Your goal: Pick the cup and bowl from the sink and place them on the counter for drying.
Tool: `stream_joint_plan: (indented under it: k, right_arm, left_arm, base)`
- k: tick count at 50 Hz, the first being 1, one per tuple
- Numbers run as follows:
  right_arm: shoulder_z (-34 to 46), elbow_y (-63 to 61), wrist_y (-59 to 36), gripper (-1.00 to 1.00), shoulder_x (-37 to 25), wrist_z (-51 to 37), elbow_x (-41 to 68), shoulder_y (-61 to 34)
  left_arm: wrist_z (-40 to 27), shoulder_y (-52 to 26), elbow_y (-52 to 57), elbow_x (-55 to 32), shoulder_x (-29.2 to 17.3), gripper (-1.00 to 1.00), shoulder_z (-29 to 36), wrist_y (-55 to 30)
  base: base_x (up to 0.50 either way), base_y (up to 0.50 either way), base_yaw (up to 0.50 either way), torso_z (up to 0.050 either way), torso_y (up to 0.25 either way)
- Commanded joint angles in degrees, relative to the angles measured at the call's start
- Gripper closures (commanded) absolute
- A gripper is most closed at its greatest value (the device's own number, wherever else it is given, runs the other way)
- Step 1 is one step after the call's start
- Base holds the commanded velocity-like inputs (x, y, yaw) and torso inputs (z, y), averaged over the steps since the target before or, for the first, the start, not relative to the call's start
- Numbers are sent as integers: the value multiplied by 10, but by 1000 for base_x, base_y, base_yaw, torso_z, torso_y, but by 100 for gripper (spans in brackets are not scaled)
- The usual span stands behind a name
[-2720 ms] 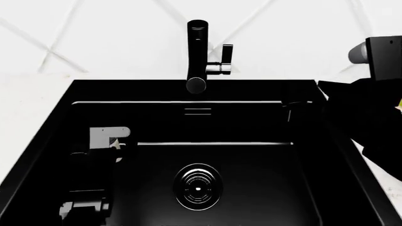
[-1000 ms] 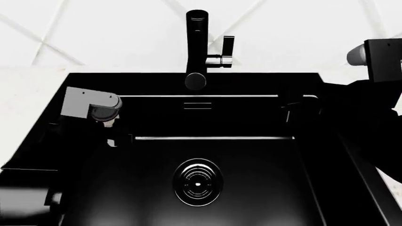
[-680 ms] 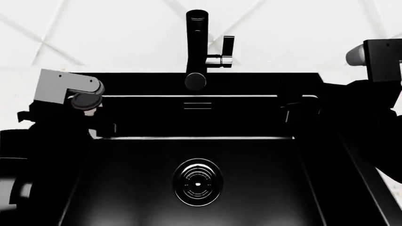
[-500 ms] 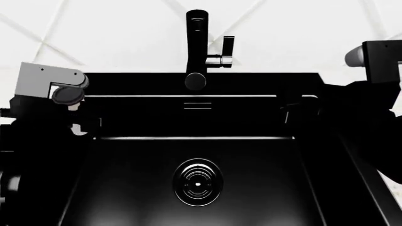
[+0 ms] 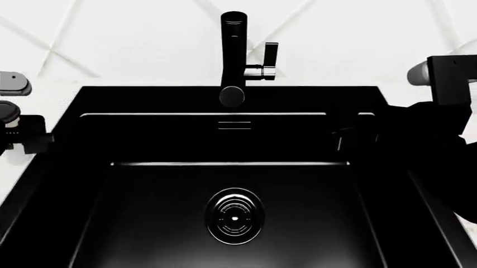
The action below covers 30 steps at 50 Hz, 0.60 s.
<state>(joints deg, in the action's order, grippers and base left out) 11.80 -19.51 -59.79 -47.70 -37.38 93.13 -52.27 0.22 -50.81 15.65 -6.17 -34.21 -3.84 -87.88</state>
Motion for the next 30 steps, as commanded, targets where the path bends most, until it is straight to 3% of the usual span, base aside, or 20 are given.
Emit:
stream_joint_plan:
  k: [1,30]
  right_arm:
    - [2,0,4,-100,1,6,-5,8]
    - [13,7,5,-100,6,7,-7,5]
  left_arm:
    - [-38,6,-41,20,-34,100,-16,19]
    - [-46,63,-120,25,-21,100,-58,62]
  base:
    - [0,0,0,0,0]
    - [0,0,0,0,0]
